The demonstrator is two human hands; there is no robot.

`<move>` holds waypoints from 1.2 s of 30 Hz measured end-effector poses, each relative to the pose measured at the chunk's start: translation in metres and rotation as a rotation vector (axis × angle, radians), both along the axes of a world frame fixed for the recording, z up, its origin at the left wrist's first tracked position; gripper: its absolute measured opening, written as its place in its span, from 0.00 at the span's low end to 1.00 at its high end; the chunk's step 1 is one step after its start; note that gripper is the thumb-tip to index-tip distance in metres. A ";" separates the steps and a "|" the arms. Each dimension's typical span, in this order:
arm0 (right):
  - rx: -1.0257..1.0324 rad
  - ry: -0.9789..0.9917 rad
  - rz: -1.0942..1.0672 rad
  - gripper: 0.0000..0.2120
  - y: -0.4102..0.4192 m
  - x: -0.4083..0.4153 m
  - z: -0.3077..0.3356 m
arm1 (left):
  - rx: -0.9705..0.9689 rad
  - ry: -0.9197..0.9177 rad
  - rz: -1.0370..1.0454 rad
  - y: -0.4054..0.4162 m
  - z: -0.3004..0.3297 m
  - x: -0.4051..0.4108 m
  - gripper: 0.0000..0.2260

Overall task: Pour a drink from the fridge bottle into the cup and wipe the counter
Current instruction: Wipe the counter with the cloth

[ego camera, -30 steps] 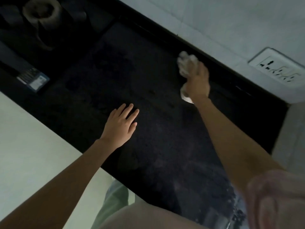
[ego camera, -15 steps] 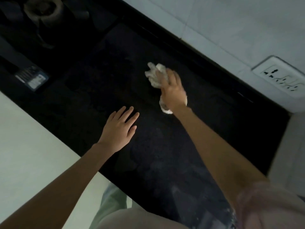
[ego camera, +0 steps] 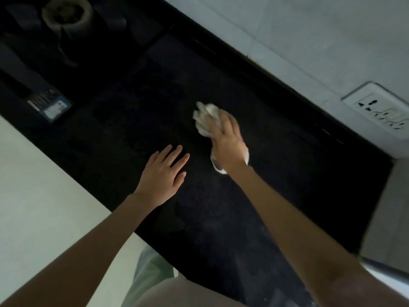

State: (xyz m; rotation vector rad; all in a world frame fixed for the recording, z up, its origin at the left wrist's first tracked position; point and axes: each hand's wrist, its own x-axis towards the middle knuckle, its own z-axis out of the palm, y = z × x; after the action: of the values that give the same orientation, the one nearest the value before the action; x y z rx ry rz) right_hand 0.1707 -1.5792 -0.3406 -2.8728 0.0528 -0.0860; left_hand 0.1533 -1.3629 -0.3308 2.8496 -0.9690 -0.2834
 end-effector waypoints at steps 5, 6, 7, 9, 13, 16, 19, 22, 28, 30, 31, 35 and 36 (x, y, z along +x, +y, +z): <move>-0.081 0.154 0.207 0.48 0.012 0.123 0.010 | -0.053 -0.025 0.002 0.001 -0.006 0.001 0.22; -0.082 0.178 0.170 0.48 0.007 0.137 0.013 | -0.058 -0.028 0.003 0.001 -0.007 0.000 0.22; -0.089 0.195 0.118 0.47 -0.001 0.147 0.015 | -0.062 -0.031 0.006 0.001 -0.007 0.000 0.22; -0.103 0.192 0.004 0.43 -0.026 0.152 0.017 | -0.070 -0.031 0.012 0.000 -0.008 0.000 0.22; -0.042 0.127 -0.236 0.42 -0.071 0.106 0.008 | -0.051 -0.012 0.009 0.001 -0.007 0.000 0.23; -0.101 0.009 -0.367 0.40 -0.067 0.045 -0.003 | -0.044 -0.013 0.011 0.001 -0.007 0.000 0.22; -0.105 -0.126 -0.333 0.39 -0.032 0.005 -0.009 | -0.050 -0.018 0.011 0.002 -0.009 0.000 0.21; -0.059 -0.056 -0.099 0.41 0.004 0.010 -0.009 | -0.062 -0.029 0.014 0.002 -0.010 0.000 0.22; -0.079 -0.015 0.100 0.37 -0.002 0.089 -0.004 | -0.067 -0.047 -0.002 0.002 -0.010 0.001 0.21; -0.019 -0.001 -0.022 0.34 -0.024 0.090 -0.002 | -0.065 -0.040 -0.005 0.002 -0.010 0.000 0.21; -0.004 -0.021 -0.098 0.33 -0.033 0.084 -0.002 | -0.062 -0.036 -0.005 0.002 -0.009 0.001 0.21; -0.063 -0.075 -0.324 0.29 -0.039 0.034 -0.003 | -0.039 -0.002 0.014 -0.002 -0.004 0.003 0.20; -0.078 -0.099 -0.342 0.29 -0.031 0.021 -0.002 | -0.034 0.001 0.016 -0.004 -0.004 0.004 0.20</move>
State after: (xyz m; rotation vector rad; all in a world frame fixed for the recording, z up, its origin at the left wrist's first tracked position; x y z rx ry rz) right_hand 0.1917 -1.6103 -0.3430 -2.9009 0.5324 -0.3008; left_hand 0.1574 -1.3666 -0.3346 2.8246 -0.9416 -0.2645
